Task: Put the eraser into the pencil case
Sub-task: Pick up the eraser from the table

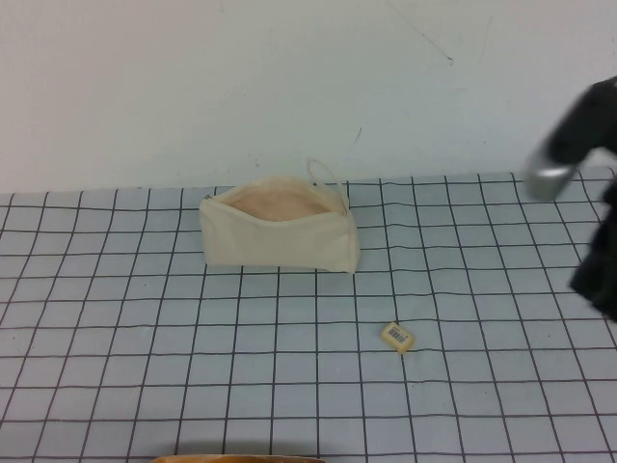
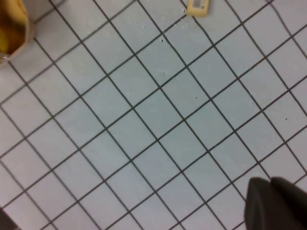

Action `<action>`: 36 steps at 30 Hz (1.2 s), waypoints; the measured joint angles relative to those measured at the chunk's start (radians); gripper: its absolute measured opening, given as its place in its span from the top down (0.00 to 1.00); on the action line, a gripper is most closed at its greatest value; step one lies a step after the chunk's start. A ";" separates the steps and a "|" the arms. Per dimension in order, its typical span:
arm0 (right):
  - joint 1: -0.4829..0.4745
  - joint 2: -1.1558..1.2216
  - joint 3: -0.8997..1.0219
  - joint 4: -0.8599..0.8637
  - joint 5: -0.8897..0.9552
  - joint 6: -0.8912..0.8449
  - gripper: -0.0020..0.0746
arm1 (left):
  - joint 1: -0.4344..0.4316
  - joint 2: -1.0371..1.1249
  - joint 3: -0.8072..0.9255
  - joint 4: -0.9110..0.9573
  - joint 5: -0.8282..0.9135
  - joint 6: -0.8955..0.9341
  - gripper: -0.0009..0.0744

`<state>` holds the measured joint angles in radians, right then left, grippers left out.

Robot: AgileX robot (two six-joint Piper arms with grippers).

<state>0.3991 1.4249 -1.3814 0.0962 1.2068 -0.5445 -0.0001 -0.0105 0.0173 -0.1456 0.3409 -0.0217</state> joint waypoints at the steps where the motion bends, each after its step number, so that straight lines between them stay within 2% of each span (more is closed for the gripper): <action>1: 0.025 0.028 -0.015 -0.031 0.000 0.023 0.98 | 0.000 0.000 0.000 0.000 0.000 0.000 0.99; 5: 0.125 0.157 -0.090 -0.104 0.000 0.106 0.98 | 0.000 0.000 0.000 0.000 0.000 0.000 0.99; 9: 0.179 0.288 -0.173 -0.117 0.000 0.138 0.98 | 0.000 0.000 0.000 0.000 0.000 0.000 0.99; 20: 0.225 0.599 -0.400 -0.096 0.004 0.154 0.97 | 0.000 0.000 0.000 0.000 0.000 0.000 0.99; 23: 0.225 0.647 -0.409 -0.088 -0.014 0.164 0.87 | 0.000 0.000 0.000 0.000 0.000 0.000 0.99; 27: 0.225 0.696 -0.413 -0.086 -0.072 0.203 0.54 | 0.000 0.000 0.000 0.000 0.000 0.000 0.99; 30: 0.224 0.723 -0.413 -0.086 -0.133 0.238 0.36 | 0.000 0.000 0.000 0.000 0.000 0.000 0.99; 33: 0.210 0.744 -0.414 -0.082 -0.190 0.264 0.31 | 0.000 0.000 0.000 0.000 0.000 0.000 0.99; 36: 0.181 0.771 -0.414 -0.072 -0.204 0.276 0.32 | 0.000 0.000 0.000 0.000 0.000 0.000 0.99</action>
<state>0.5805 2.1959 -1.7956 0.0244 1.0031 -0.2681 -0.0001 -0.0105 0.0173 -0.1456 0.3409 -0.0217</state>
